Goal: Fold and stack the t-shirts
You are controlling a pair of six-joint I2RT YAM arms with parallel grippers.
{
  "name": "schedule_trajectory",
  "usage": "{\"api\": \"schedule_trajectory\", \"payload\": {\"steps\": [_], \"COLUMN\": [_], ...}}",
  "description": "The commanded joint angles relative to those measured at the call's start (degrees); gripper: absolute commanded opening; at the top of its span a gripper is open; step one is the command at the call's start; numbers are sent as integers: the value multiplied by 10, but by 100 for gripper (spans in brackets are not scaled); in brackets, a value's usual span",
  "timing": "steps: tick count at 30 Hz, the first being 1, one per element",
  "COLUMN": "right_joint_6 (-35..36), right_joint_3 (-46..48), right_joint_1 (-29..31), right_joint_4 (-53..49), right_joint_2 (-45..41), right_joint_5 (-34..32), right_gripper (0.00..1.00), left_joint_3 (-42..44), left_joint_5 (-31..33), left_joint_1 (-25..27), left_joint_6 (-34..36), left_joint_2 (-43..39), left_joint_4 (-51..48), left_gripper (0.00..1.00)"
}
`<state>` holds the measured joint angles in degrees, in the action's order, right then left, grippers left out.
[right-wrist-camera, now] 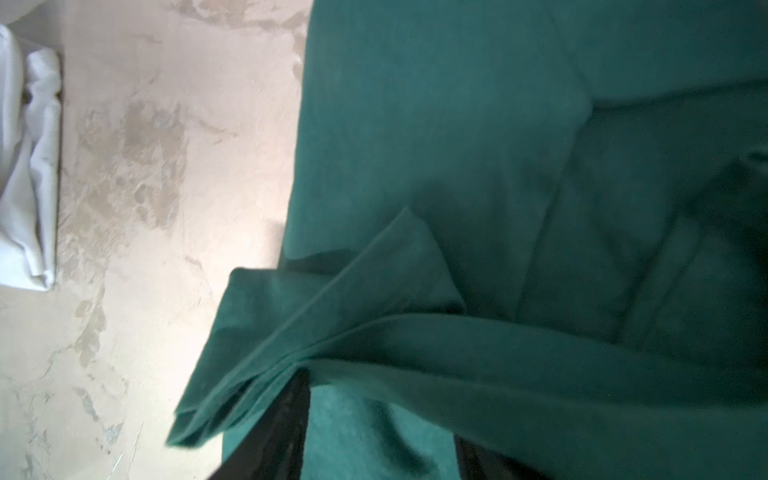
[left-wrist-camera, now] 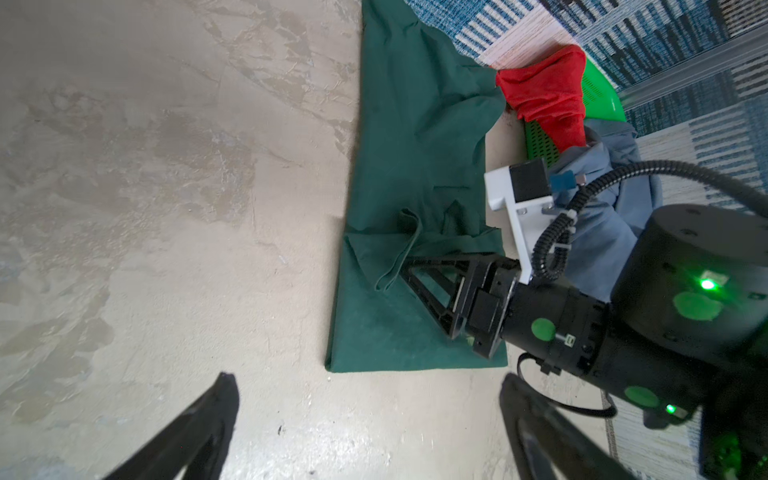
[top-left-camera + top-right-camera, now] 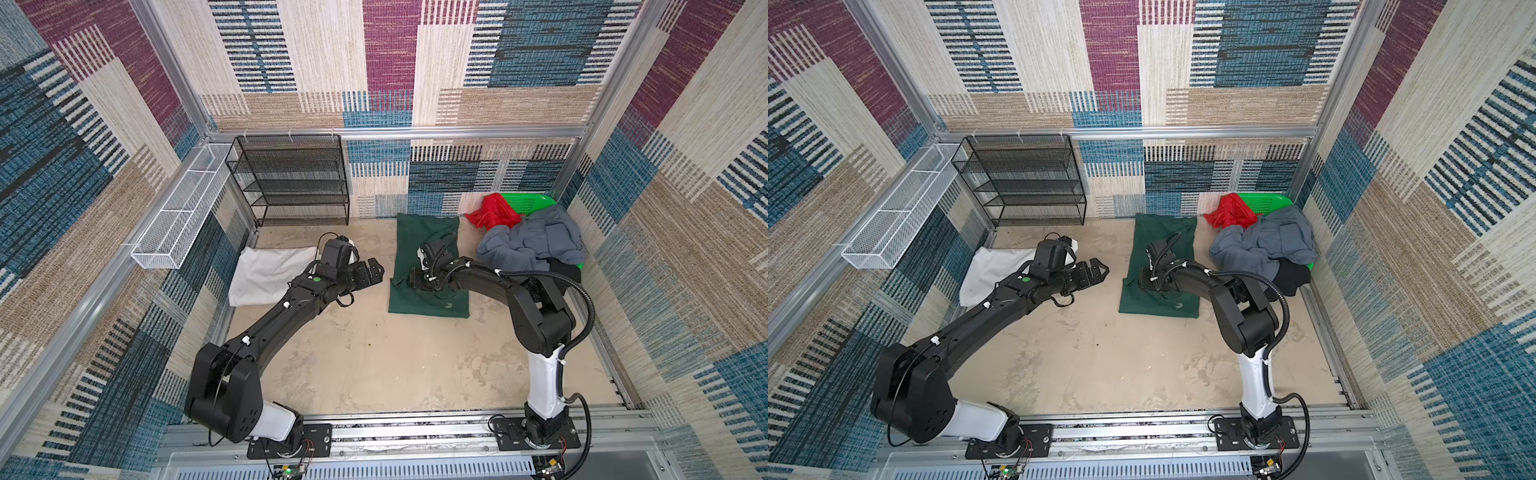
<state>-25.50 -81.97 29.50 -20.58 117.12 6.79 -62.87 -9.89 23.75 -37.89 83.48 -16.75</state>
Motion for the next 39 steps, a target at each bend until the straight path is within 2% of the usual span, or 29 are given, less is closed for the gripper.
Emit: {"api": "schedule_trajectory", "payload": {"steps": [1, 5, 12, 16, 18, 20, 28, 33, 39], "right_joint_6": [11, 19, 30, 32, 27, 23, -1, -44, -97], "right_joint_3": [-32, -79, -140, -146, -144, -133, -18, 154, 312], "right_joint_1": [-1, -2, -2, -6, -17, -27, -84, -116, -152], "right_joint_4": [-17, -34, -48, -40, -37, -31, -2, 57, 62], "right_joint_2": [20, 42, 64, 60, 51, 31, -106, -252, -388], "right_joint_5": [-56, -91, -96, -81, -67, -67, -45, -19, -7], "right_gripper": [55, 55, 60, 80, 96, 99, 99, 98, 98], "left_joint_3": [5, 6, 24, 36, 47, 54, 68, 59, 35], "left_joint_5": [-17, -16, -21, -32, -38, -46, -71, -78, -76], "left_joint_1": [0, 0, -1, 0, 0, 0, 11, 40, 56], "left_joint_6": [-9, -3, 8, 10, 9, 10, 13, 11, 8], "left_joint_2": [3, -1, -1, 4, 5, 7, 34, 60, 103], "left_joint_4": [0, -16, -28, -30, -26, -23, 6, 25, 29], "left_gripper": [98, 98, 98, 98, 98, 98, 98, 99, 99]}}
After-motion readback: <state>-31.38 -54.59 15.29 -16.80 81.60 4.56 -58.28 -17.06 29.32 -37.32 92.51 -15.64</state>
